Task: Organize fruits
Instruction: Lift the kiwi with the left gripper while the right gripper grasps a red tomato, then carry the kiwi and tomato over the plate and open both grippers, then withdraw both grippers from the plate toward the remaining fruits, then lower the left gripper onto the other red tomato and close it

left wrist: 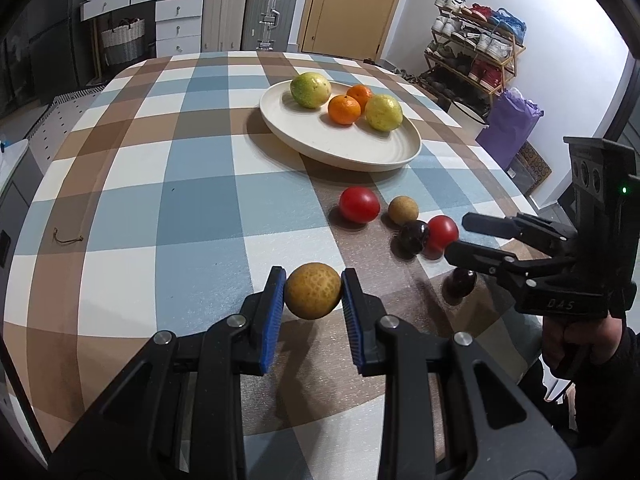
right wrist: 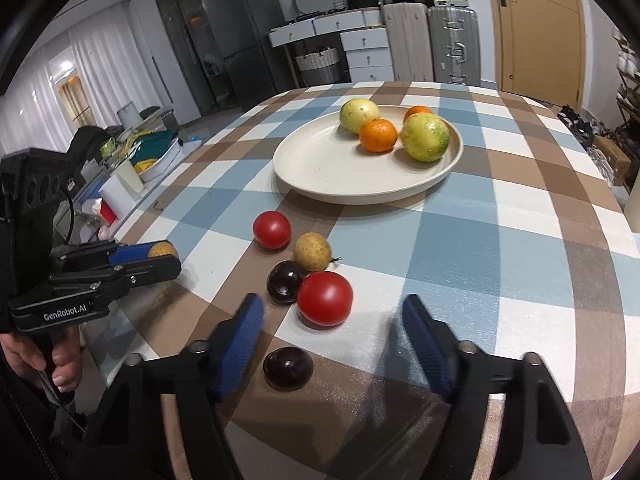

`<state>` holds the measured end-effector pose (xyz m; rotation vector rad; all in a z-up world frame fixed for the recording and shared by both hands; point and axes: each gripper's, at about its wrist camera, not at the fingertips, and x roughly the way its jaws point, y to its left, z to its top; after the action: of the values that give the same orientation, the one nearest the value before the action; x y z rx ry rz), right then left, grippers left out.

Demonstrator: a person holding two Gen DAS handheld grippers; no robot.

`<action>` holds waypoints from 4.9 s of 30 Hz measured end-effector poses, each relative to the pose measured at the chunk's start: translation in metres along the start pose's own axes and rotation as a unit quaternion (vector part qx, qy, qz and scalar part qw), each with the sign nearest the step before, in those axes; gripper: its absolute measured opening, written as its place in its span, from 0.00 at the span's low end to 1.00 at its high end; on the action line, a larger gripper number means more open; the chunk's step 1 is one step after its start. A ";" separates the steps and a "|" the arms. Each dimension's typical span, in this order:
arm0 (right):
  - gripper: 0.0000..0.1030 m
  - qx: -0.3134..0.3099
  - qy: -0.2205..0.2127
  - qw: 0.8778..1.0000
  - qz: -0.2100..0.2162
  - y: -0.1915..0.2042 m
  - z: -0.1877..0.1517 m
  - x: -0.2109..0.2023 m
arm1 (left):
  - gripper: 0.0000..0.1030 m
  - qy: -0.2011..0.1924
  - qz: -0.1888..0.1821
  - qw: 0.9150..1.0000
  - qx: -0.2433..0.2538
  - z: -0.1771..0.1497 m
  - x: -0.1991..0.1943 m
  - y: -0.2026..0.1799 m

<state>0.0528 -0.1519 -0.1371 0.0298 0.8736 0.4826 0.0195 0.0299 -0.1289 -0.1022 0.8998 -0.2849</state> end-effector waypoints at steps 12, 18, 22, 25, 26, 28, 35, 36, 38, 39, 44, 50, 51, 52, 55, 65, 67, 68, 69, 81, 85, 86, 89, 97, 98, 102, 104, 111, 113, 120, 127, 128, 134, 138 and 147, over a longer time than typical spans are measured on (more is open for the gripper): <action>0.30 0.000 0.020 1.000 0.017 -0.001 -0.001 0.010 | 0.25 0.000 0.000 1.000 -0.004 0.001 0.000 0.005; 0.30 0.002 0.008 1.000 0.015 -0.002 -0.002 0.004 | 0.25 -0.003 -0.001 1.000 -0.002 0.005 -0.002 0.005; 0.30 0.012 -0.008 1.000 0.014 -0.008 -0.001 -0.006 | 0.25 -0.010 -0.002 1.000 -0.001 0.009 -0.007 0.001; 0.30 0.021 -0.021 0.999 0.021 -0.011 0.003 -0.012 | 0.25 -0.016 -0.006 1.000 0.002 0.013 -0.010 -0.002; 0.30 0.022 -0.025 0.999 0.023 -0.012 0.005 -0.015 | 0.25 -0.017 -0.008 1.000 0.002 0.015 -0.010 -0.004; 0.30 0.023 -0.032 0.999 0.028 -0.013 0.008 -0.018 | 0.25 -0.020 -0.013 1.000 0.002 0.020 -0.010 -0.006; 0.30 0.038 -0.055 0.996 0.051 -0.018 0.019 -0.025 | 0.25 -0.031 -0.030 0.999 0.016 0.044 -0.007 -0.020; 0.30 0.040 -0.058 0.996 0.054 -0.020 0.021 -0.026 | 0.25 -0.031 -0.031 0.999 0.018 0.048 -0.005 -0.022; 0.30 0.047 -0.065 0.995 0.061 -0.023 0.026 -0.027 | 0.25 -0.032 -0.036 0.999 0.016 0.057 0.000 -0.023; 0.30 0.050 -0.067 0.994 0.065 -0.025 0.028 -0.027 | 0.25 -0.032 -0.038 0.999 0.015 0.061 0.003 -0.023; 0.30 0.058 -0.069 0.993 0.078 -0.031 0.041 -0.022 | 0.25 -0.034 -0.039 0.999 0.012 0.085 0.017 -0.023; 0.30 0.059 -0.070 0.992 0.092 -0.037 0.063 -0.009 | 0.25 -0.028 -0.040 0.999 0.009 0.112 0.041 -0.017; 0.30 0.059 -0.070 0.991 0.095 -0.038 0.068 -0.007 | 0.25 -0.028 -0.040 0.999 0.007 0.117 0.044 -0.015; 0.30 0.059 -0.070 0.991 0.097 -0.039 0.072 -0.004 | 0.25 -0.027 -0.040 0.999 0.006 0.122 0.048 -0.012; 0.30 0.064 -0.067 0.990 0.104 -0.044 0.084 0.006 | 0.25 -0.021 -0.042 0.999 0.002 0.136 0.060 -0.003; 0.30 0.057 -0.046 0.993 0.090 -0.047 0.119 0.041 | 0.25 -0.006 -0.069 0.997 -0.024 0.182 0.094 0.030; 0.30 0.048 -0.040 0.994 0.086 -0.046 0.126 0.048 | 0.24 -0.001 -0.071 0.997 -0.026 0.188 0.100 0.034; 0.30 0.041 -0.035 0.995 0.082 -0.044 0.131 0.052 | 0.25 0.001 -0.071 0.997 -0.025 0.191 0.104 0.036; 0.30 0.037 -0.031 0.996 0.080 -0.043 0.133 0.055 | 0.25 0.002 -0.072 0.997 -0.026 0.194 0.107 0.037; 0.30 0.018 -0.010 0.997 0.071 -0.040 0.158 0.084 | 0.24 0.018 -0.090 0.995 -0.034 0.209 0.137 0.048; 0.30 0.012 -0.011 0.998 0.069 -0.038 0.157 0.087 | 0.24 0.020 -0.092 0.995 -0.038 0.207 0.141 0.050; 0.30 0.013 -0.013 0.998 0.066 -0.037 0.157 0.086 | 0.24 0.018 -0.091 0.995 -0.039 0.207 0.140 0.051; 0.30 0.016 -0.025 0.998 0.061 -0.039 0.157 0.082 | 0.24 0.016 -0.089 0.995 -0.042 0.206 0.136 0.052; 0.30 0.038 -0.047 0.996 0.058 -0.047 0.150 0.060 | 0.24 0.001 -0.079 0.996 -0.041 0.197 0.114 0.047; 0.30 0.040 -0.052 0.996 0.059 -0.048 0.148 0.054 | 0.24 -0.001 -0.077 0.996 -0.038 0.194 0.110 0.044; 0.30 0.047 -0.063 0.995 0.056 -0.049 0.141 0.041 | 0.24 -0.007 -0.070 0.997 -0.029 0.185 0.095 0.035; 0.30 0.047 -0.067 0.995 0.055 -0.048 0.138 0.035 | 0.24 -0.011 -0.066 0.997 -0.025 0.179 0.087 0.031; 0.30 0.041 -0.074 0.995 0.053 -0.040 0.123 0.018 | 0.24 -0.016 -0.056 0.998 -0.015 0.157 0.066 0.017; 0.30 0.040 -0.076 0.995 0.053 -0.037 0.118 0.012 | 0.24 -0.015 -0.054 0.998 -0.012 0.150 0.062 0.012; 0.34 0.036 -0.079 0.995 0.053 -0.028 0.098 -0.001 | 0.25 -0.006 -0.058 0.998 -0.003 0.122 0.053 -0.004; 0.43 0.032 -0.083 0.995 0.052 -0.019 0.080 -0.014 | 0.25 0.004 -0.063 0.998 0.003 0.101 0.049 -0.014; 0.44 0.032 -0.084 0.995 0.052 -0.019 0.078 -0.016 | 0.25 0.006 -0.064 0.998 0.004 0.098 0.048 -0.016; 0.48 0.029 -0.091 0.994 0.051 -0.013 0.068 -0.027 | 0.25 0.015 -0.063 0.998 0.007 0.086 0.046 -0.021; 0.63 0.030 -0.096 0.994 0.050 -0.012 0.063 -0.032 | 0.30 0.020 -0.063 0.998 0.011 0.081 0.046 -0.025; 0.68 0.033 -0.097 0.993 0.055 -0.012 0.053 -0.037 | 0.40 0.033 -0.057 0.998 0.011 0.074 0.055 -0.028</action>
<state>0.0770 -0.1694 -0.0779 0.1836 0.6994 0.5436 0.1039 -0.0150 -0.1190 -0.1252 0.9568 -0.4069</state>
